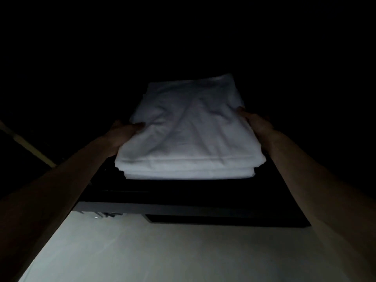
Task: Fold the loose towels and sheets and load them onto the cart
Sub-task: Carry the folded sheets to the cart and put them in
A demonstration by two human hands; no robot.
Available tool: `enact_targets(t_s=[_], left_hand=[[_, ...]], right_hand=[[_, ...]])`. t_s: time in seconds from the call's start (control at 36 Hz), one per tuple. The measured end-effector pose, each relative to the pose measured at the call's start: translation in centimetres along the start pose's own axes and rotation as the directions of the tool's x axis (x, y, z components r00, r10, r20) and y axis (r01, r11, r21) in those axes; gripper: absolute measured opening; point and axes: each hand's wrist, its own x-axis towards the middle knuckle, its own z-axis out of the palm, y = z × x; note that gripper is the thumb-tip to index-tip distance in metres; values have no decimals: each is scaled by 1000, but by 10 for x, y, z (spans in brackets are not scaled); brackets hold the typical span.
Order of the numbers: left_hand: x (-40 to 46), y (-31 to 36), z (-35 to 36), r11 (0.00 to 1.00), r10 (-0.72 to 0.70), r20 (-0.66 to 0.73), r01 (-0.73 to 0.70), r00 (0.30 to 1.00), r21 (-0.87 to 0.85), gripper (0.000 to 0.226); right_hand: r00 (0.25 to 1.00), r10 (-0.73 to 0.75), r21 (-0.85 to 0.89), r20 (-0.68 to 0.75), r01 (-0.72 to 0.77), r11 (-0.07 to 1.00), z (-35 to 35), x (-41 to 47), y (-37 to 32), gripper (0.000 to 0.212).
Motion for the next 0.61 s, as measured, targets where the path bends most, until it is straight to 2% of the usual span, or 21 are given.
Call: enact_targets(t_s=[0.06,0.08,0.14,0.19,0.25,0.28,0.31,0.33,0.36,0.42,0.61], left_hand=[[8,-1,-1,965,102,-22,-94,995,243,60],[9,5,-1,885,181,-30,-149,983,442,60],[5,22,6,636,418,25,-313,908,705,67],[3,34,21,509,540,115,-433,834,744,75],[1,35,46,365,586,230,-507,777,781,83],[0,31,60,299,573,278,-512,771,805,82],[2,23,72,279,558,291,-506,777,816,74],[4,15,81,316,545,270,-493,794,810,65],[8,7,87,372,538,239,-482,808,793,61],[14,-5,90,436,538,199,-473,819,766,60],[20,-12,89,458,546,192,-483,816,746,70]], right_hand=[[992,-81,-176,-97,63,982,2,3,-8,71],[977,-164,-321,-136,114,940,4,4,-14,63],[913,-390,-646,-117,229,729,15,2,-29,46],[826,-563,-811,36,353,467,37,-5,-37,47],[782,-582,-855,222,443,269,61,-11,-31,56],[770,-565,-875,296,456,163,72,-14,-22,59],[762,-550,-893,342,446,63,79,-15,-9,60],[753,-548,-904,365,428,-14,81,-15,4,61],[744,-561,-911,363,409,-46,80,-13,14,61],[736,-591,-921,329,388,-29,76,-7,25,60],[794,-552,-958,255,286,-32,74,1,29,68]])
